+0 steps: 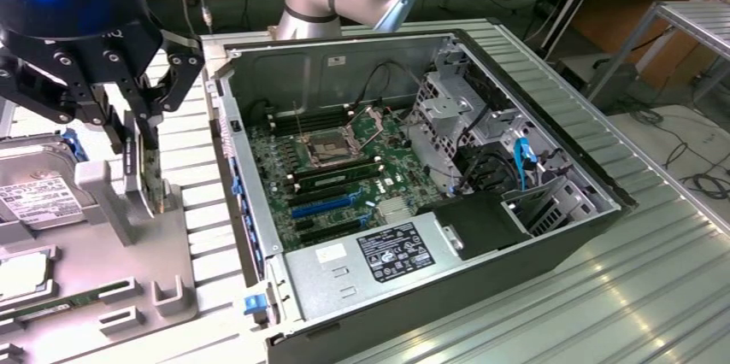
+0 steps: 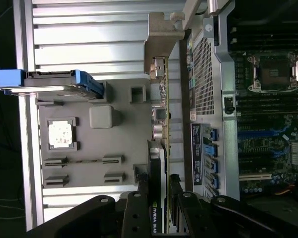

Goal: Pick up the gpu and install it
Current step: 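Pick up the gpu and move the gpu toward the slot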

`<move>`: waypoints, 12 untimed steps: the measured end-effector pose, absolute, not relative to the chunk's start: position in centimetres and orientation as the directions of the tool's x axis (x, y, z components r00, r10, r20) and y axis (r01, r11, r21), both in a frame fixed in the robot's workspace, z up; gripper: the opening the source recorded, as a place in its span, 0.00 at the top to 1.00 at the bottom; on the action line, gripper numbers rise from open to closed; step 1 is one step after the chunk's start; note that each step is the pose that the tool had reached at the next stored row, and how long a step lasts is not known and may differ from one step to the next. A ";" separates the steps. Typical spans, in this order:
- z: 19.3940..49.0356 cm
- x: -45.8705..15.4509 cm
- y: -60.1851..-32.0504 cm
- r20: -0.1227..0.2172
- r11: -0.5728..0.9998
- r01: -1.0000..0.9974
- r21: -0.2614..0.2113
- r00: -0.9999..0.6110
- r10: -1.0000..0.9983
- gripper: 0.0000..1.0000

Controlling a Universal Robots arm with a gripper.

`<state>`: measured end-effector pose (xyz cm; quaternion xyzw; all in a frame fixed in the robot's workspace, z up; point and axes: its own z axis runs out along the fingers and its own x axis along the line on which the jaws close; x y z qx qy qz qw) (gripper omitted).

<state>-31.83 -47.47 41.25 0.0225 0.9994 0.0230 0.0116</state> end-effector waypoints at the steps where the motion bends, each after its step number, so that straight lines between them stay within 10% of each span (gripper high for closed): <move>1: 41.2 -31.8 -47.5 -0.022 0.998 0.044 0.047 -0.999 0.045 0.73; 12: 41.2 -30.4 -47.5 -0.022 0.998 0.044 0.047 -0.999 0.045 0.73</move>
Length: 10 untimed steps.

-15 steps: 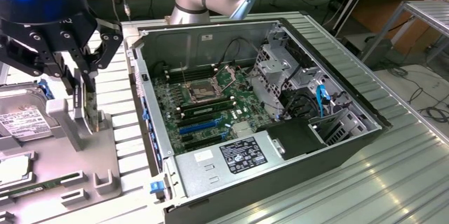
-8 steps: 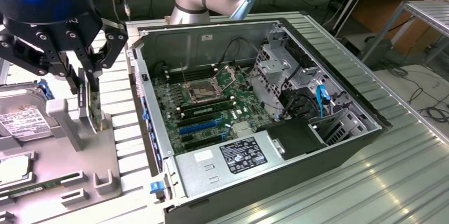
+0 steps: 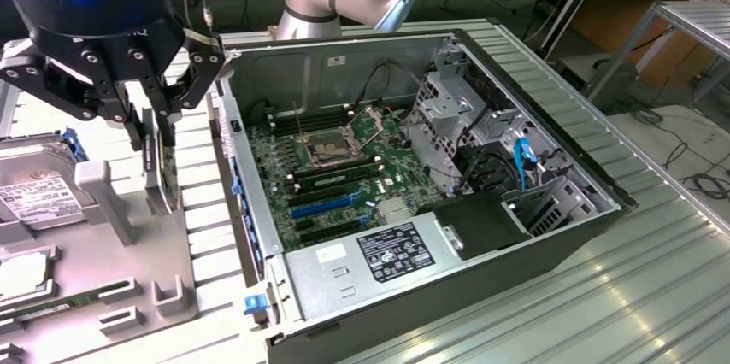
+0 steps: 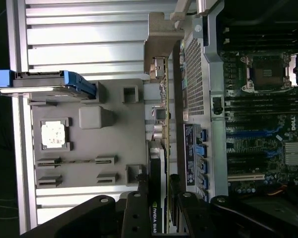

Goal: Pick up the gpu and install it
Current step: 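Pick up the gpu and move the gpu toward the slot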

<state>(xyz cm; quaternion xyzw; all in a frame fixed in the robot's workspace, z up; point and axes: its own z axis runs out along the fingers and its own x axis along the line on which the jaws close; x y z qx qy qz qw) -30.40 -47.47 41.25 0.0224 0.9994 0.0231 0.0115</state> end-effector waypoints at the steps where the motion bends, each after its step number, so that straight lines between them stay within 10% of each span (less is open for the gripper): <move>1: 41.2 -30.2 -47.5 -0.022 0.998 0.044 0.047 -0.999 0.045 0.73; 10: 41.3 -28.6 -47.5 -0.022 0.998 0.044 0.047 -0.999 0.045 0.73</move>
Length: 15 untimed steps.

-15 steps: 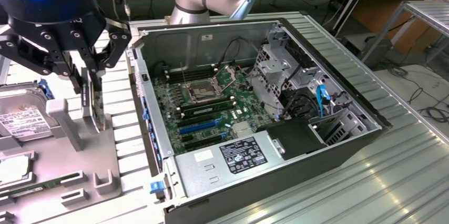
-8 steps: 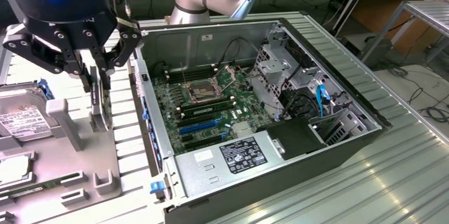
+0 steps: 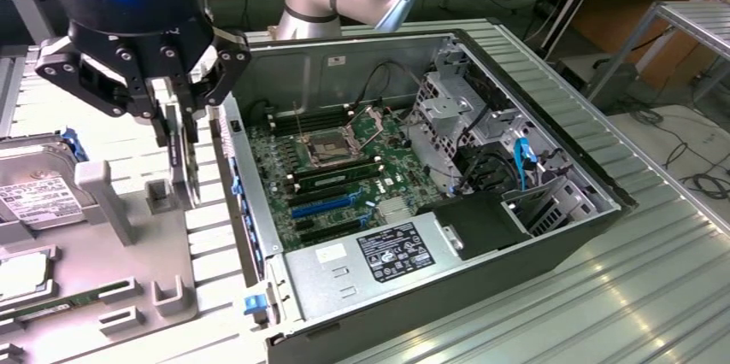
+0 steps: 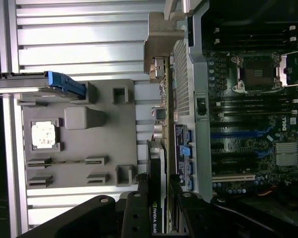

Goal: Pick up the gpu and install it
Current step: 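Pick up the gpu and move the gpu toward the slot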

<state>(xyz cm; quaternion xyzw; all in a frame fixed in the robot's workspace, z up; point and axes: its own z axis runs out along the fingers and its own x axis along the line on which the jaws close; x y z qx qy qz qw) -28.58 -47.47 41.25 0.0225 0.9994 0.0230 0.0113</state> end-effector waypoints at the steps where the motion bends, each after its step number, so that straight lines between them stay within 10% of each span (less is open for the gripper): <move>1: 41.3 -28.4 -47.5 -0.021 0.998 0.044 0.046 -0.999 0.045 0.73; 15: 41.8 -24.1 -47.5 0.000 0.998 0.046 0.046 -0.999 0.046 0.73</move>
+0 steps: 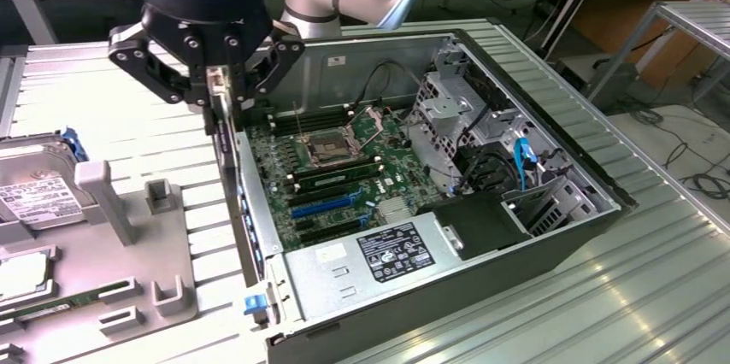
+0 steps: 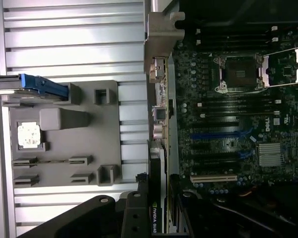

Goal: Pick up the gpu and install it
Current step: 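Pick up the gpu and move the gpu toward the slot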

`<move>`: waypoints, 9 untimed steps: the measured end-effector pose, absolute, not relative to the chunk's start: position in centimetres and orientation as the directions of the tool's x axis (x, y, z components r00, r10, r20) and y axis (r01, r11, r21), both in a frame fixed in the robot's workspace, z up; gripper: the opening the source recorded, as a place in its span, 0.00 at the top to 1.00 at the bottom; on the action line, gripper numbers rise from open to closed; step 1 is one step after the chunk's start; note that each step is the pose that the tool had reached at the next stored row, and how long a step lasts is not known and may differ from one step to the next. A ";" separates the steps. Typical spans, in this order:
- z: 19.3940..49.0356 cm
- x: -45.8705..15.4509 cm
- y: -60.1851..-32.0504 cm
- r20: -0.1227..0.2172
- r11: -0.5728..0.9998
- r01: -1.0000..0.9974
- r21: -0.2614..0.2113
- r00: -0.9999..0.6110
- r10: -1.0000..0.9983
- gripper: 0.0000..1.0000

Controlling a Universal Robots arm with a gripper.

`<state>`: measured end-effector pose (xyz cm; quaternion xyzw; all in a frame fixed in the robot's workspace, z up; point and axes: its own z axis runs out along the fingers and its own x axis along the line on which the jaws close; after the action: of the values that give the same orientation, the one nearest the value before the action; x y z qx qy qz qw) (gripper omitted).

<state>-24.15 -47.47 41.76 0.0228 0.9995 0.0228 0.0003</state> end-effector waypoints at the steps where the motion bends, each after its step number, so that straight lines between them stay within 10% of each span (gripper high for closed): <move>1: 41.8 -23.9 -47.5 0.001 0.998 0.046 0.046 -0.999 0.046 0.73; 9: 41.8 -22.0 -47.5 0.001 0.998 0.046 0.046 -0.999 0.046 0.73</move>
<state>-22.03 -47.47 41.76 0.0229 0.9995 0.0228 -0.0002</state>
